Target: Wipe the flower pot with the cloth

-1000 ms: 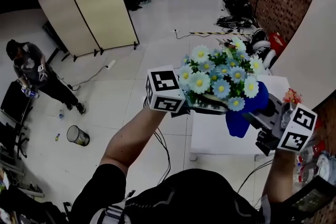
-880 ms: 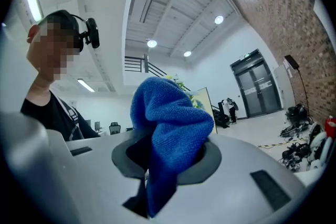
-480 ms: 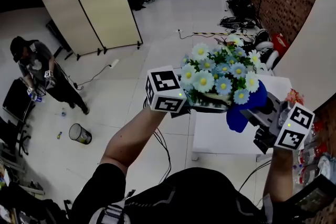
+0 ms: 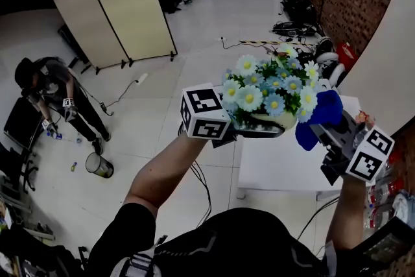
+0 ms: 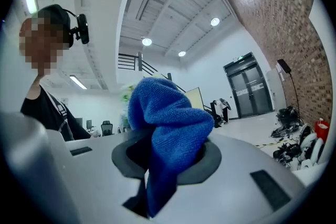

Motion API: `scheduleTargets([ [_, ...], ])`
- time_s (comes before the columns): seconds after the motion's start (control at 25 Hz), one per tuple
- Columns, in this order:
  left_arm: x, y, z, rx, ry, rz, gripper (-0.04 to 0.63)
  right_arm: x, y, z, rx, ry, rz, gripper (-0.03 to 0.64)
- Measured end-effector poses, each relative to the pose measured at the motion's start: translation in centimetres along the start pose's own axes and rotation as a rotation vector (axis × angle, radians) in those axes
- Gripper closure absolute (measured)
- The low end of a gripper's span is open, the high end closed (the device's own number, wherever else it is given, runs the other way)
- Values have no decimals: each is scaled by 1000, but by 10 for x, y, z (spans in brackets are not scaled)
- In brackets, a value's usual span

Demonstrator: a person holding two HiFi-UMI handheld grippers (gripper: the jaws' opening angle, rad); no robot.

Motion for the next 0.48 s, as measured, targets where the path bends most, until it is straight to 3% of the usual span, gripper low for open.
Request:
scheduleTargets([
  [0.16,10,-2,-8,-17,35,-48,46,39,5,17,5,33,-83,526],
  [0.48,-4,-8,10,-15,9,-28,46,37,-5,14,-131,-84,-59,526],
])
Point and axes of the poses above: the fingertips, and each gripper's own axes: z forward along the fingers, x to its left, y out of its top, the point moved 10 cm from there along -z, backward along the fingers, and after that the axes turned 5 degrees about -z, right-handed, at the moved point
